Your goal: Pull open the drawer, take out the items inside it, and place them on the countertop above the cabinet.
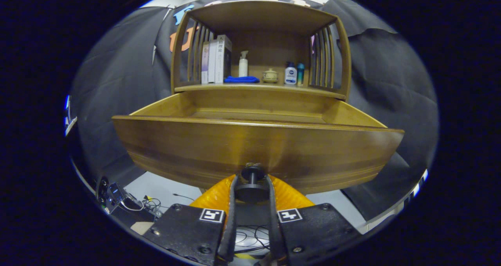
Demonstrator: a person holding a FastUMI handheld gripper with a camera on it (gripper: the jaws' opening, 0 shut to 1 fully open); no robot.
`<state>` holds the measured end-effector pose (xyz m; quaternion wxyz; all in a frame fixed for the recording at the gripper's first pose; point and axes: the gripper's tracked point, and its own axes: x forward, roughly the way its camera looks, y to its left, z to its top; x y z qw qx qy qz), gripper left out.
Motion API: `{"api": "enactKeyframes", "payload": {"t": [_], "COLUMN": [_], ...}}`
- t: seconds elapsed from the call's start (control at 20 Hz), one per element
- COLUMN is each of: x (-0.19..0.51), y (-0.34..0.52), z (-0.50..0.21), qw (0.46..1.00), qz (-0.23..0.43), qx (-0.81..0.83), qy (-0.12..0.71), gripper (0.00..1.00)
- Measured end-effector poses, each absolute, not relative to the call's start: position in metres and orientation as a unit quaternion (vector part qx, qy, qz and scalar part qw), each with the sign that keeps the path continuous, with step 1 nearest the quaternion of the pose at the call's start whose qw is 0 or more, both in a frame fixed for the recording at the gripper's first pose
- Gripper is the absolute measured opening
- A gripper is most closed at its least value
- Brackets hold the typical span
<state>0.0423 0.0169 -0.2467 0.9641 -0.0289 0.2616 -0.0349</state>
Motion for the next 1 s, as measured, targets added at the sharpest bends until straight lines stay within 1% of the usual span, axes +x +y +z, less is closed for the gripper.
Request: {"api": "enactKeyframes", "payload": {"t": [0.1,0.35,0.5,0.7,1.0], "x": [0.039,0.022,0.023,0.038,0.080], "y": [0.018,0.042,0.050,0.040,0.029], "z": [-0.234,-0.188,-0.159,-0.136,-0.130], "qw": [0.963,0.963,0.964,0.963,0.948], "qz": [-0.025,0.033,0.046,0.033,0.025], "qx": [-0.033,-0.042,-0.026,-0.021,-0.046], "qy": [0.265,0.264,0.259,0.268,0.315], "gripper": [0.51,0.87,0.87,0.87,0.87]}}
